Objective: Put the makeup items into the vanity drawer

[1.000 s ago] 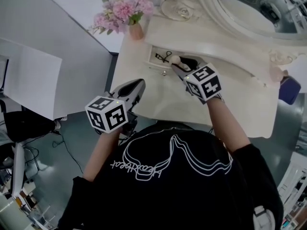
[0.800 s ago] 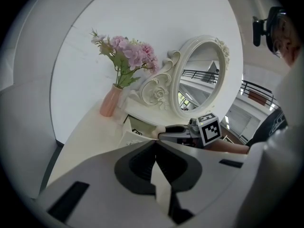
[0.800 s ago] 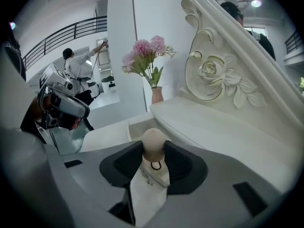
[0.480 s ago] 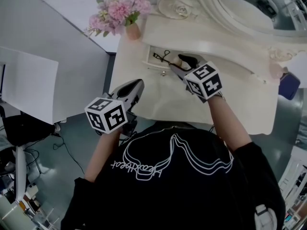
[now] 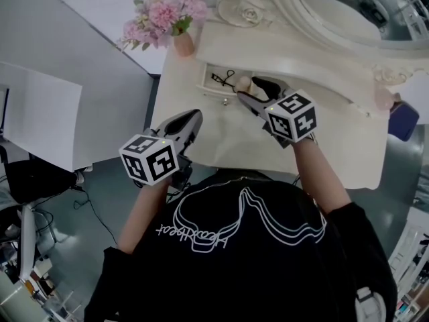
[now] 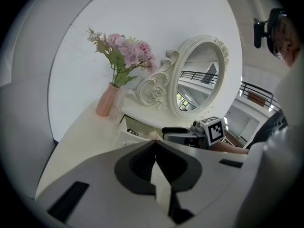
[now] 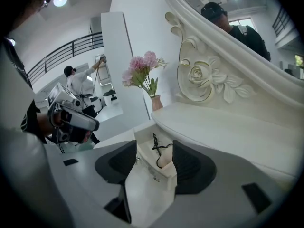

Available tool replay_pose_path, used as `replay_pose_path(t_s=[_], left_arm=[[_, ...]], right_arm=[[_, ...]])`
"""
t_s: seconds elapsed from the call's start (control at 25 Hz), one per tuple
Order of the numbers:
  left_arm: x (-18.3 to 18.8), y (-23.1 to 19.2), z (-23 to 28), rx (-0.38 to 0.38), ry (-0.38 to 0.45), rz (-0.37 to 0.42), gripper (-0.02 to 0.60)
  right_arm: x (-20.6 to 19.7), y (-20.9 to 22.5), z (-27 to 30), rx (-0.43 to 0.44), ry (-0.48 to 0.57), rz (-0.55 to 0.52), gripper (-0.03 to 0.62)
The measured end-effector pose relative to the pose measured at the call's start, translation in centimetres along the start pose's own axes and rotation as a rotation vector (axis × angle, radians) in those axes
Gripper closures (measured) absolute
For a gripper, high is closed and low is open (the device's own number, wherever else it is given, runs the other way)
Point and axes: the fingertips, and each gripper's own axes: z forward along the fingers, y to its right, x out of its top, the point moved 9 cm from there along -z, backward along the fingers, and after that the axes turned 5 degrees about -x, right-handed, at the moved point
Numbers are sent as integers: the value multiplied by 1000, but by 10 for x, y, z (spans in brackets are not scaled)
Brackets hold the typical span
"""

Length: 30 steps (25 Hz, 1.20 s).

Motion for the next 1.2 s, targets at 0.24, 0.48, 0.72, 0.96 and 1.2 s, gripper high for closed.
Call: replay_pose_path(t_s=[0.24, 0.48, 0.72, 0.96, 1.2], left_arm=[[-7, 30, 5, -9, 28, -9, 575], [-3, 84, 1, -26, 80, 83, 575], [-1, 146, -4, -61, 145, 196, 577], [-14, 195, -5, -96, 178, 249, 575], [-27, 227, -3, -112, 167, 283, 575]], right_arm=[[6, -13, -42, 101, 131, 47, 385], [21, -31, -109, 140, 243, 7, 438], [18, -41, -174, 138, 341, 0, 537], [-5, -50, -215, 118, 379, -29, 591], [-19, -60, -242, 192, 398, 29, 589]])
